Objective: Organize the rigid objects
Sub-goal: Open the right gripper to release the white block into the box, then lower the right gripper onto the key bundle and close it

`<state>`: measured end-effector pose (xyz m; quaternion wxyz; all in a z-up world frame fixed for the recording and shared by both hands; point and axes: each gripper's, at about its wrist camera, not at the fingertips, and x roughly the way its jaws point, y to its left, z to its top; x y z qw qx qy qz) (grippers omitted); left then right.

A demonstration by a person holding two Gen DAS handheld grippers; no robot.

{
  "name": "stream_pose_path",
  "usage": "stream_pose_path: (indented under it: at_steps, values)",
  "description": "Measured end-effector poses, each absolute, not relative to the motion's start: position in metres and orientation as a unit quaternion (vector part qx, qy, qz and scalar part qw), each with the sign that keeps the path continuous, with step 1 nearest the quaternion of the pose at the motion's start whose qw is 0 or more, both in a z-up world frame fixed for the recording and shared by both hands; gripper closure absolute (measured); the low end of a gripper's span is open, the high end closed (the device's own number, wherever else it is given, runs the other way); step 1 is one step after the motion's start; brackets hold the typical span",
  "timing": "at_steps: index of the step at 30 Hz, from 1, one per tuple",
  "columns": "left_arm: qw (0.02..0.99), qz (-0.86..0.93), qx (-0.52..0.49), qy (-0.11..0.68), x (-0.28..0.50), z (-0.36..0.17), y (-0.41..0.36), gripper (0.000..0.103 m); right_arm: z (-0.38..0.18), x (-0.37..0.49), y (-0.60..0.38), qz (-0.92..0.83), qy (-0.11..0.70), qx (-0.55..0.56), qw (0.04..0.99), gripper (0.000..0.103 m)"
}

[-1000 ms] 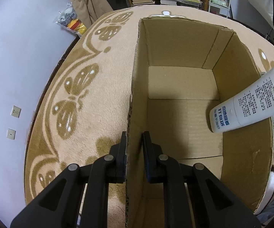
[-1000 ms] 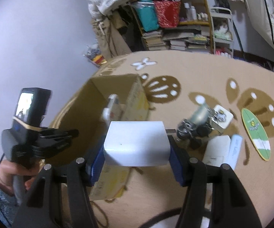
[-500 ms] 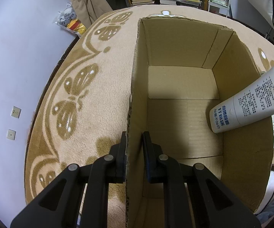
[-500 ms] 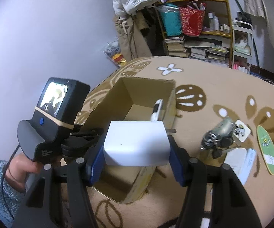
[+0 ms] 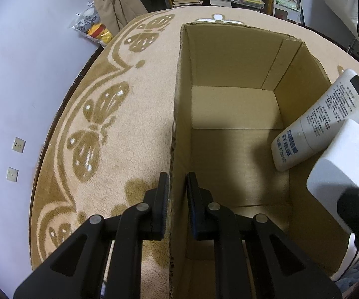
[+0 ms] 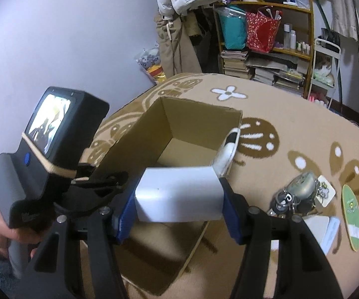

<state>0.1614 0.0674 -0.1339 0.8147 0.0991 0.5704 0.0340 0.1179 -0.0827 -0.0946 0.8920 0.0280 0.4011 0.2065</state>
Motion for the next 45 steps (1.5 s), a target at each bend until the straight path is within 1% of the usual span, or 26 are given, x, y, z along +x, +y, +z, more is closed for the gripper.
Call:
stream_pose_path:
  at_steps: [5,10,11,12,13,14,15,16,17,19,21,23,33,45]
  values:
    - [0.815,0.033,0.098,0.57,0.161,-0.133,0.066,0.089,-0.093,0.121,-0.082,0.211,0.404,0.035,0.889,0.034]
    - [0.814,0.033,0.091,0.573,0.161,-0.134,0.068,0.089,-0.088,0.117,-0.083,0.22,0.395,0.047,0.891,0.034]
    - [0.814,0.028,0.086,0.574,0.161,-0.134,0.069,0.088,-0.085,0.116,-0.084,0.219,0.392,0.049,0.892,0.034]
    - [0.812,0.024,0.079,0.578,0.161,-0.134,0.069,0.09,-0.082,0.115,-0.086,0.218,0.39,0.05,0.893,0.034]
    - [0.813,0.032,0.087,0.575,0.161,-0.134,0.069,0.089,-0.081,0.114,-0.088,0.217,0.388,0.051,0.894,0.034]
    - [0.811,0.03,0.088,0.577,0.161,-0.135,0.069,0.089,-0.079,0.113,-0.09,0.214,0.386,0.051,0.896,0.032]
    - [0.811,0.03,0.086,0.578,0.16,-0.135,0.07,0.089,-0.078,0.113,-0.093,0.21,0.386,0.052,0.897,0.025]
    - [0.812,0.03,0.085,0.577,0.16,-0.135,0.07,0.089,-0.077,0.112,-0.097,0.203,0.386,0.052,0.898,0.023]
    - [0.812,0.029,0.083,0.577,0.16,-0.134,0.071,0.089,-0.075,0.111,-0.102,0.194,0.384,0.053,0.901,0.021]
    - [0.812,0.029,0.083,0.577,0.16,-0.134,0.071,0.089,-0.073,0.11,-0.108,0.183,0.379,0.054,0.905,0.02]
    - [0.812,0.029,0.083,0.577,0.16,-0.133,0.071,0.089,-0.073,0.11,-0.118,0.165,0.379,0.054,0.909,0.01]
    - [0.812,0.029,0.083,0.578,0.16,-0.134,0.071,0.089,-0.074,0.111,-0.128,0.146,0.379,0.055,0.912,0.007]
    - [0.811,0.03,0.081,0.578,0.161,-0.132,0.071,0.088,-0.109,0.121,-0.185,0.063,0.42,0.08,0.902,0.007]
    - [0.812,0.03,0.079,0.577,0.16,-0.132,0.073,0.088,-0.151,0.135,-0.221,0.042,0.45,0.129,0.883,0.007]
